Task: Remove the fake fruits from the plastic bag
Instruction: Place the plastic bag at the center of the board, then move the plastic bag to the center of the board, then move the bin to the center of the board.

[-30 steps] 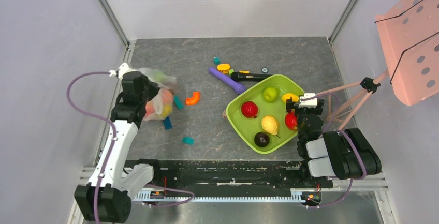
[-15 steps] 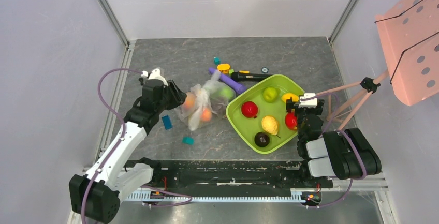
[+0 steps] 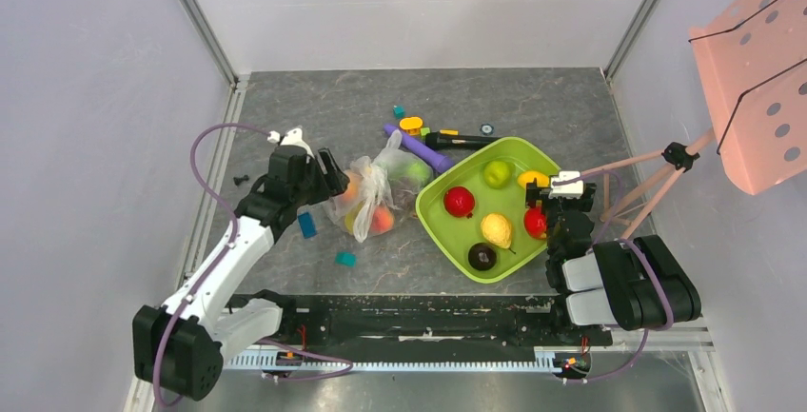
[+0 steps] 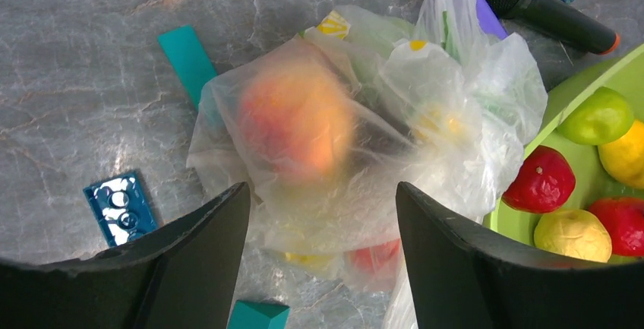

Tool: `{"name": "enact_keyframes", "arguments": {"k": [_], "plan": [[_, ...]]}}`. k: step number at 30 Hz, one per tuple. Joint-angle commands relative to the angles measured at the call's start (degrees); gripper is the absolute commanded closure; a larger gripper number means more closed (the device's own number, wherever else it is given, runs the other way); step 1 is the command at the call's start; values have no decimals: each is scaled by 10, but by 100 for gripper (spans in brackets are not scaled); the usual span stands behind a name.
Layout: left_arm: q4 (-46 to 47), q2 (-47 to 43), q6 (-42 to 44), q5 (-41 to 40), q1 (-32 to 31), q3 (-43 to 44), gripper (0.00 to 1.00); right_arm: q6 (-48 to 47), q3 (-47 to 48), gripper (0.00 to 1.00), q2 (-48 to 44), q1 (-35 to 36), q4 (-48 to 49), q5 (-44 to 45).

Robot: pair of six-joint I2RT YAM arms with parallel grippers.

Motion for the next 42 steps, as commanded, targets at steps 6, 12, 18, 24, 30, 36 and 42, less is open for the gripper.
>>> {"name": "enact_keyframes", "arguments": {"k": [6, 12, 18, 24, 30, 36, 42], "plan": [[27, 56, 39, 45, 1, 70, 22, 13, -57, 2, 2, -2, 32, 20], [30, 62, 43, 44, 1, 91, 20, -2, 10, 2, -75, 13, -139, 21], [45, 87, 32, 48, 1, 103, 19, 87, 80, 2, -179, 19, -298, 32], [48, 110, 26, 66, 0, 118, 18, 207, 247, 2, -214, 19, -596, 59], [36, 120, 23, 71, -9, 131, 18, 256, 363, 2, -246, 14, -795, -12], [29, 116, 20, 70, -12, 128, 18, 370, 418, 2, -277, 14, -1014, 141], [29, 124, 22, 74, -12, 133, 18, 443, 343, 3, -337, 14, -1064, 148]]}}
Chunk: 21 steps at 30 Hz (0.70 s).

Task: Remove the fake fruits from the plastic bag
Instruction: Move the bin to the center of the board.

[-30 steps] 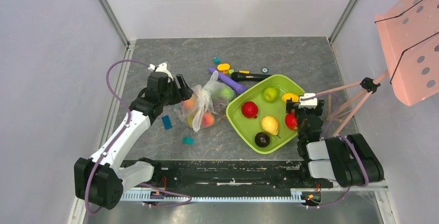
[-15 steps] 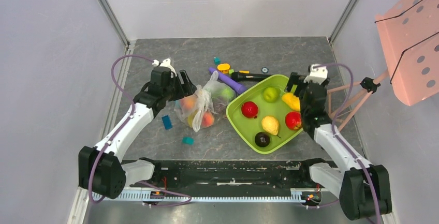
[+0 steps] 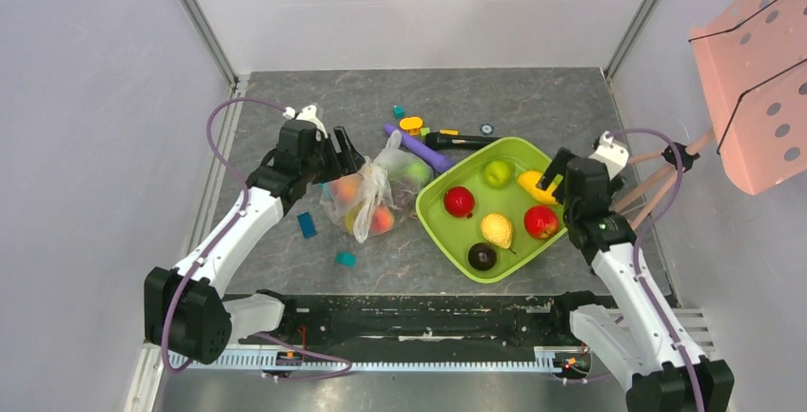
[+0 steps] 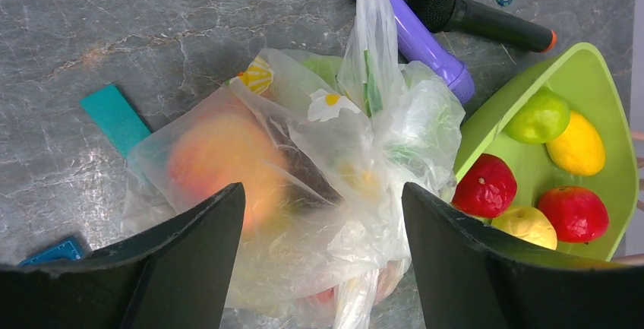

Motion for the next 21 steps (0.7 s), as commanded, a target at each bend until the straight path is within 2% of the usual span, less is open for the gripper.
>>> {"name": "enact_keyframes", "arguments": {"k": [1, 11, 14, 18, 19, 21], "plan": [[8, 8, 11, 16, -2, 27, 18, 85, -57, 5, -51, -1, -79, 36], [27, 54, 7, 17, -10, 42, 18, 108, -129, 17, -83, -1, -86, 5], [27, 70, 9, 15, -15, 54, 19, 115, -151, 30, -92, -1, -77, -9], [38, 93, 11, 13, -28, 59, 19, 117, -177, 55, -102, -1, -53, -32], [38, 102, 13, 11, -32, 60, 20, 116, -181, 61, -102, -1, -46, -41], [41, 115, 16, 8, -39, 57, 26, 119, -187, 66, -101, -1, -32, -59]]}}
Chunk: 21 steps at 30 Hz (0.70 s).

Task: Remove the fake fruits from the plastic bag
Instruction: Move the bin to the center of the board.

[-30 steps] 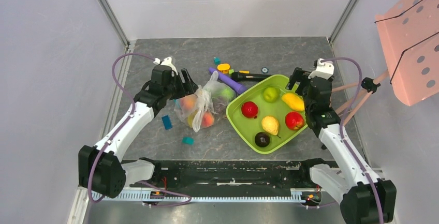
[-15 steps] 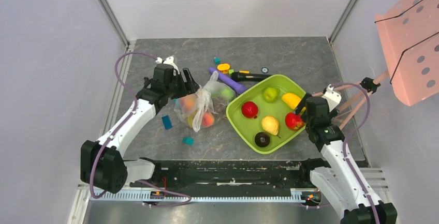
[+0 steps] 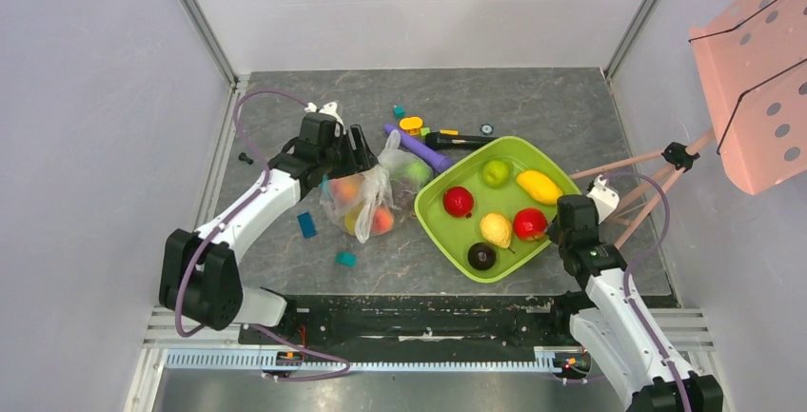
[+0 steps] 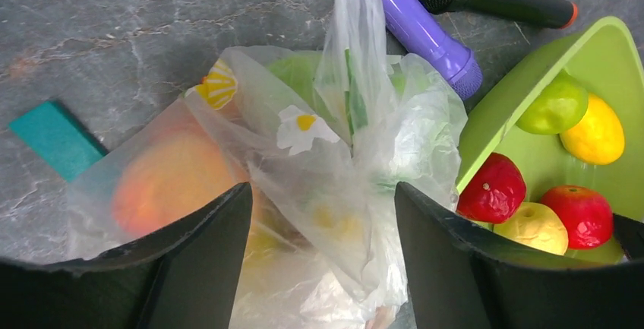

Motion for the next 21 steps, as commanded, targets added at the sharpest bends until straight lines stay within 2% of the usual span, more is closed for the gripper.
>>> {"name": "enact_keyframes", "arguments": {"k": [1, 3, 4, 7, 9, 10, 15, 21], "plan": [[33, 27, 14, -2, -17, 10, 29, 11, -19, 72, -1, 1, 49, -62], [53, 25, 6, -1, -17, -15, 40, 11, -35, 78, -1, 1, 89, -105], [60, 22, 2, -6, -18, -27, 46, 13, -43, 83, 0, 2, 105, -123], [68, 0, -1, -15, -17, -60, 72, 23, -54, 95, 9, 8, 144, -147], [56, -19, -2, -25, -18, -76, 91, 27, -53, 98, 19, 14, 168, -153], [52, -34, -7, -31, -17, -88, 98, 30, -50, 99, 27, 18, 177, -151], [23, -128, -21, -78, -18, -127, 98, 43, -16, 100, 85, 26, 228, -128], [-23, -201, -17, -111, -17, -128, 98, 33, 94, 100, 221, 31, 259, -91]]}}
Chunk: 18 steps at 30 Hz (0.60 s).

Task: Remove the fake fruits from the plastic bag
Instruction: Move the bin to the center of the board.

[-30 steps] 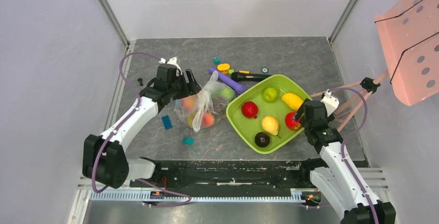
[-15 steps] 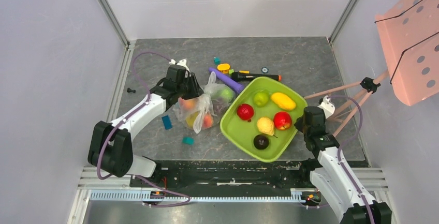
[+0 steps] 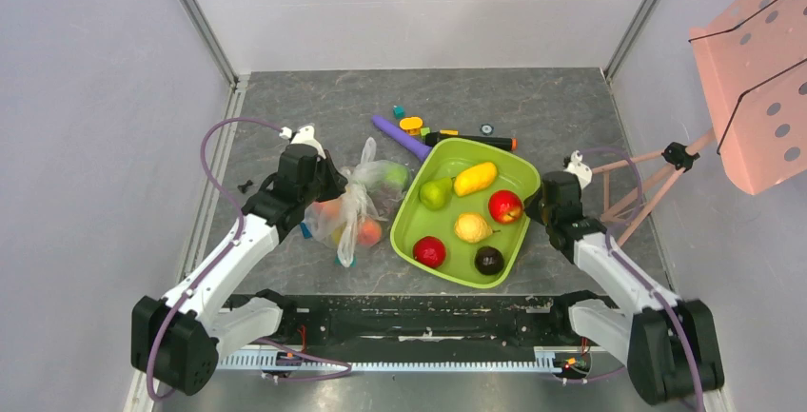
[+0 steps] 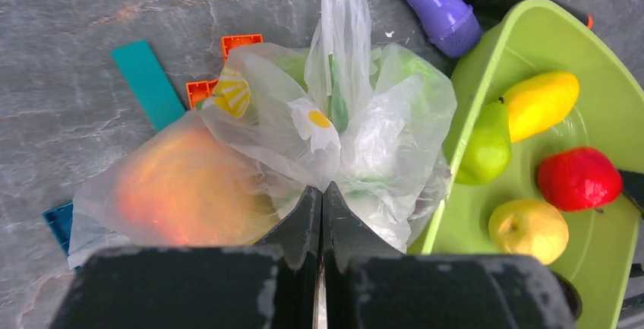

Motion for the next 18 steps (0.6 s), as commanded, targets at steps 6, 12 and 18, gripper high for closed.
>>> {"name": "enact_keyframes", "arguments": {"k": [6, 12, 18], "plan": [[-45, -52, -8, -37, -2, -2, 98, -6, 236, 100, 234, 2, 58, 64], [-37, -66, -11, -10, -2, -19, 98, -3, 377, 100, 376, 2, 34, 95], [1, -47, 10, 74, -3, -26, 98, -22, 468, 77, 456, 4, 14, 82]]}}
